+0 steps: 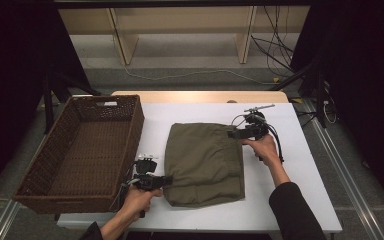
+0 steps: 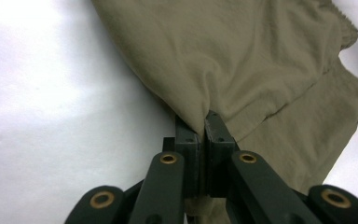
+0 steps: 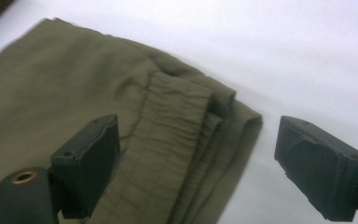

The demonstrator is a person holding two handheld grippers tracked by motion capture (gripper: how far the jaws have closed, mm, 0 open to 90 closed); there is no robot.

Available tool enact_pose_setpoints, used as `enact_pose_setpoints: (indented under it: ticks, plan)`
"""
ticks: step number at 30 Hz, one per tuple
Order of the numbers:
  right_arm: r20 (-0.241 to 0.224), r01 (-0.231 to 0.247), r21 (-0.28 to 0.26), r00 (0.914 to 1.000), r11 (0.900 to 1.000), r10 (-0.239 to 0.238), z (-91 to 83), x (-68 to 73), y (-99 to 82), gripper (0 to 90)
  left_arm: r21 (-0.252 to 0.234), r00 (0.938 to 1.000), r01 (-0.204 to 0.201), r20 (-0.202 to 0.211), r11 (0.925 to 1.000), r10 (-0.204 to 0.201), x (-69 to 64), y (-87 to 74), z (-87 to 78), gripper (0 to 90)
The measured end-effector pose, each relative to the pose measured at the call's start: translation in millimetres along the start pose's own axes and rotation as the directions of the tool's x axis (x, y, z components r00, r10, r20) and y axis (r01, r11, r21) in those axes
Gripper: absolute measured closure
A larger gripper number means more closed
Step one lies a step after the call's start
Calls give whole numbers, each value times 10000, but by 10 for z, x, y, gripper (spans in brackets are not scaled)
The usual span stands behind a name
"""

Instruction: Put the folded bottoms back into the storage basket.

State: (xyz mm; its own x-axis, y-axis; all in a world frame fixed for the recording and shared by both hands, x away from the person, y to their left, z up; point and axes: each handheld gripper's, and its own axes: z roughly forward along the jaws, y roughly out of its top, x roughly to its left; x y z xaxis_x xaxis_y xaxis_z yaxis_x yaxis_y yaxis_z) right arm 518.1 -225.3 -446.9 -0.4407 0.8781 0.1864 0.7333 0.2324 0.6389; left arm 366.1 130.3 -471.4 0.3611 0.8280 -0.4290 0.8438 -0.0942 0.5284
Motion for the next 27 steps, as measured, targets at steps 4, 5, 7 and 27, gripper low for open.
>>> enact_pose_setpoints:
  ticks: [4, 5, 7, 27]
  plan:
    - [89, -146, 288, 9999, 9995, 143, 67, -40, 36, 154, -128, 9994, -157, -298, 9998, 153, 17, 28, -38, 859]
    - [59, -134, 355, 9999, 9993, 132, 80, -46, 47, 154, -179, 9996, -77, -256, 9998, 72, 24, 35, -45, 859]
    - [189, -161, 451, 9997, 9989, 153, 110, -49, 67, 153, -164, 9997, -82, -221, 9998, 78, 24, 42, -55, 857]
    - [59, -656, 1420, 9978, 9877, 654, 384, -100, 76, 232, -375, 9993, 111, -363, 9992, -124, 54, 65, -75, 848]
